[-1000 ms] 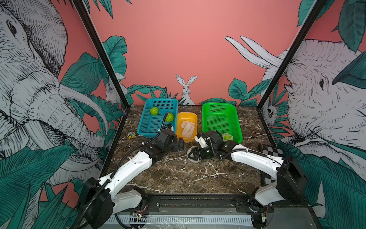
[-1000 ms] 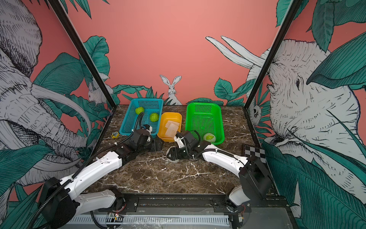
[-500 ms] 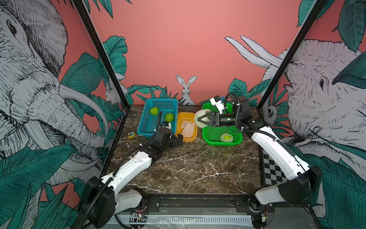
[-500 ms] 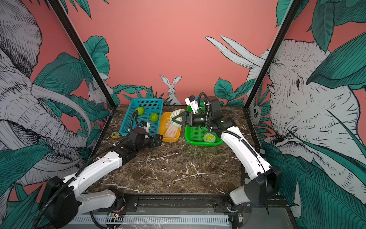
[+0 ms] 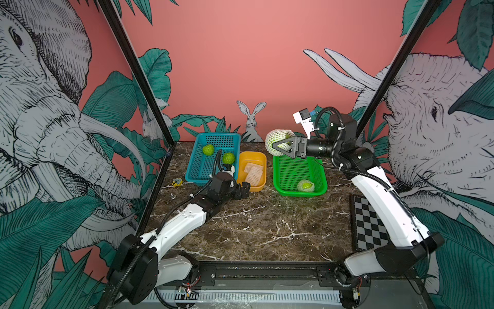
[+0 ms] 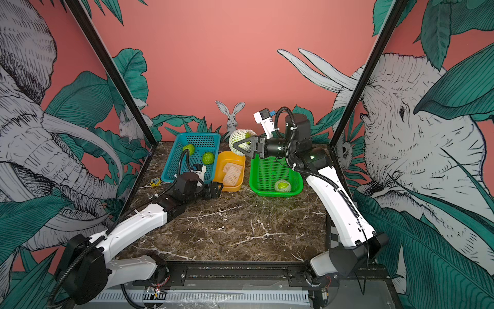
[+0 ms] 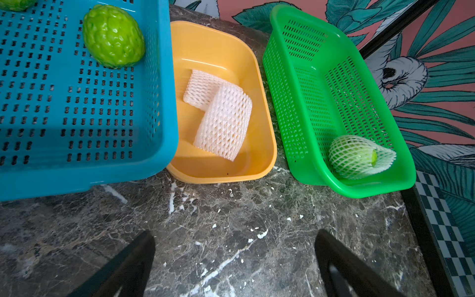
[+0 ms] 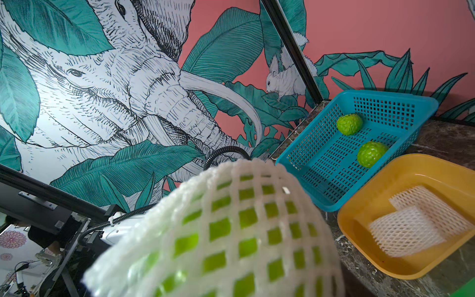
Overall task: Sleeve custard apples in foam nets
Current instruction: Place the custard apple in the basket.
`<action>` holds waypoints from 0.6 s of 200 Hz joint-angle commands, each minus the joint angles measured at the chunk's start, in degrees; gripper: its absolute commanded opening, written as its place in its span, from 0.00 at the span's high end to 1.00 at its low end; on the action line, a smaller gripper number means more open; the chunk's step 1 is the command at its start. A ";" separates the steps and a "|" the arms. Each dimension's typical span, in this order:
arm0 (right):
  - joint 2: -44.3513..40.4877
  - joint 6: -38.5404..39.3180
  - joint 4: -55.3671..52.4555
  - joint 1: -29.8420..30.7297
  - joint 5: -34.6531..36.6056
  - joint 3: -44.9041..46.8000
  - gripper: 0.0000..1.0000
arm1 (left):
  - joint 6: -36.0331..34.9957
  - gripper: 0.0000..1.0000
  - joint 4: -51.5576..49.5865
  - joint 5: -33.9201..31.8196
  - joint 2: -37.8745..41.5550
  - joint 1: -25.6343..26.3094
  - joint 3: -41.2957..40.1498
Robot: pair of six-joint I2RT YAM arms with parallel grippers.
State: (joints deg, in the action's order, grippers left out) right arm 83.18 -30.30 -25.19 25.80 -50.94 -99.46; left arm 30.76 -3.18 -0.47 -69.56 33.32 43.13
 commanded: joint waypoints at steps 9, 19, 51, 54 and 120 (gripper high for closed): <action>0.97 2.60 1.24 -0.23 0.55 -0.88 0.23 | -1.21 0.01 2.45 -0.54 1.65 -0.19 -1.37; 1.25 2.54 1.82 -0.29 0.62 -0.83 0.23 | -1.52 0.01 1.77 -0.74 1.49 -0.24 -0.85; 1.98 2.00 3.50 -0.49 0.65 -0.40 0.23 | -1.83 0.01 0.65 -1.14 1.86 -0.24 0.04; 1.99 2.01 3.61 -0.57 0.73 -0.19 0.23 | -1.90 0.01 0.60 -1.26 1.98 -0.19 0.02; 3.40 5.08 2.57 -6.16 7.31 6.41 0.23 | -3.15 0.01 -1.06 -3.51 3.01 -0.19 0.03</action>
State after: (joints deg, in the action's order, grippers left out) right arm 85.36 -29.06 -22.59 22.17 -48.60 -94.94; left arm 28.36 -3.46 -2.22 -68.40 33.32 42.33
